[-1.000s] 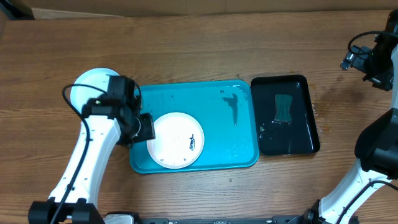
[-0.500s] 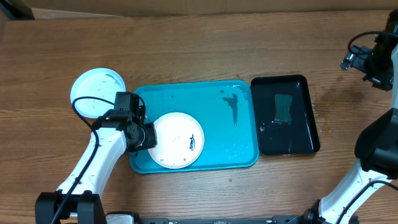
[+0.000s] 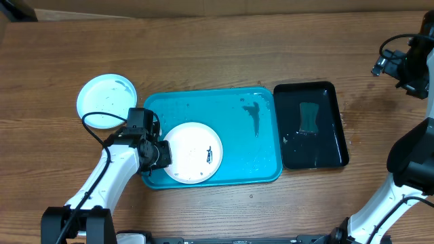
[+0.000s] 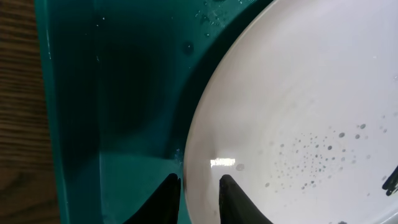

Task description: Clean dirty plates on tray and stack at the side

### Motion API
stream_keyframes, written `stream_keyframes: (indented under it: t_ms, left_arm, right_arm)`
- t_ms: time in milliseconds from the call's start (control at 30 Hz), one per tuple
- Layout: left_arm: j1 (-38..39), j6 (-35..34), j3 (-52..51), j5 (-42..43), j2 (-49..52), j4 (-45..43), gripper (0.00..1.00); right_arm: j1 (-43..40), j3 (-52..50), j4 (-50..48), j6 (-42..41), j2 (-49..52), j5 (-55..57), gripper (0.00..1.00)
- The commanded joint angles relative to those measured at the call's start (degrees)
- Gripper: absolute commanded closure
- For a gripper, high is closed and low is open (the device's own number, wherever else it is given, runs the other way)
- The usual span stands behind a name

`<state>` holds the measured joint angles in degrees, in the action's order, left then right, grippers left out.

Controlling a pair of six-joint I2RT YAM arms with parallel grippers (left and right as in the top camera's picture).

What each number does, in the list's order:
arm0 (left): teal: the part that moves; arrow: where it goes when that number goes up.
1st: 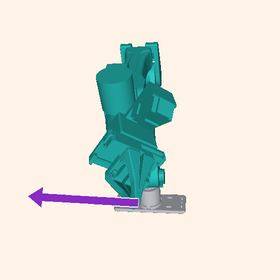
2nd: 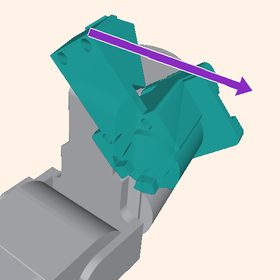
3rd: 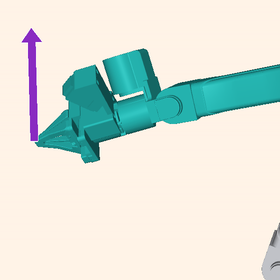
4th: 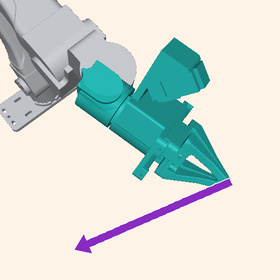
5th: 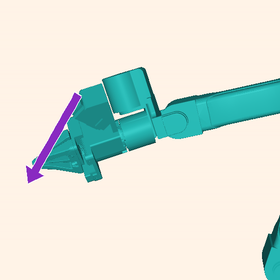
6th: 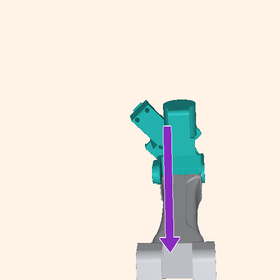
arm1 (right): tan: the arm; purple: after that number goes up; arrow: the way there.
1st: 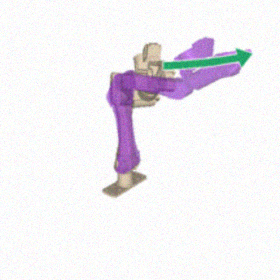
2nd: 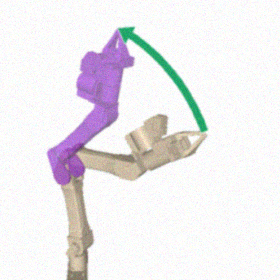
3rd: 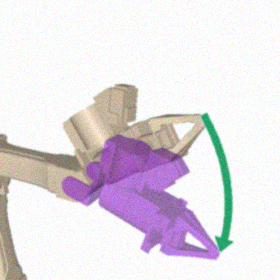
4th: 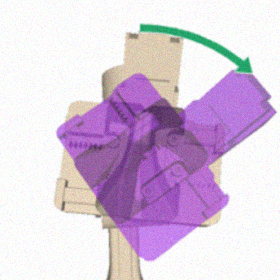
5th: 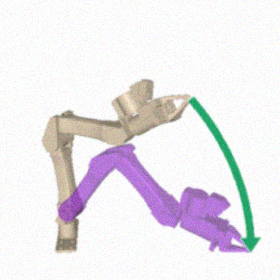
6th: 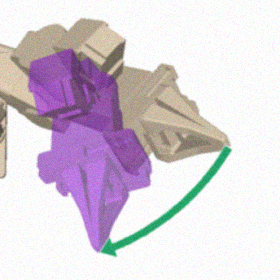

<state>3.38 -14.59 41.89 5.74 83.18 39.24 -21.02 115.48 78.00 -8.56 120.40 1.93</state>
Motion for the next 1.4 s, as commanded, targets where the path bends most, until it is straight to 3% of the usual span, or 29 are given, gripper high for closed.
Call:
stream_keyframes:
  t_ms: [0,433,633,800,1033,1367]
  left_arm:
    - [0.0,0.2,-0.3,-0.2,0.1,-0.3,0.81]
    - [0.0,-7.6,-0.3,7.6,0.1,-1.5,0.87]
    - [0.1,-11.6,-0.3,11.7,0.1,-5.5,0.82]
    - [0.0,-9.2,5.0,11.7,0.1,-1.1,0.70]
    - [0.6,1.9,14.6,3.8,0.1,9.6,0.67]
    - [5.1,4.1,14.4,2.9,11.7,8.3,0.64]
  right_arm:
    - [-0.1,0.0,-0.2,-0.2,-0.7,0.3,0.00]
    - [-0.1,0.0,-0.2,-0.2,-0.7,0.4,0.00]
    - [-0.1,0.0,-0.2,-0.2,-0.7,0.4,0.00]
    - [-0.1,0.0,-0.2,-0.2,-0.7,0.4,0.00]
    - [-0.1,0.0,-0.2,-0.2,-0.7,0.4,0.00]
    - [-0.1,0.0,-0.2,-0.2,-0.7,0.4,0.00]
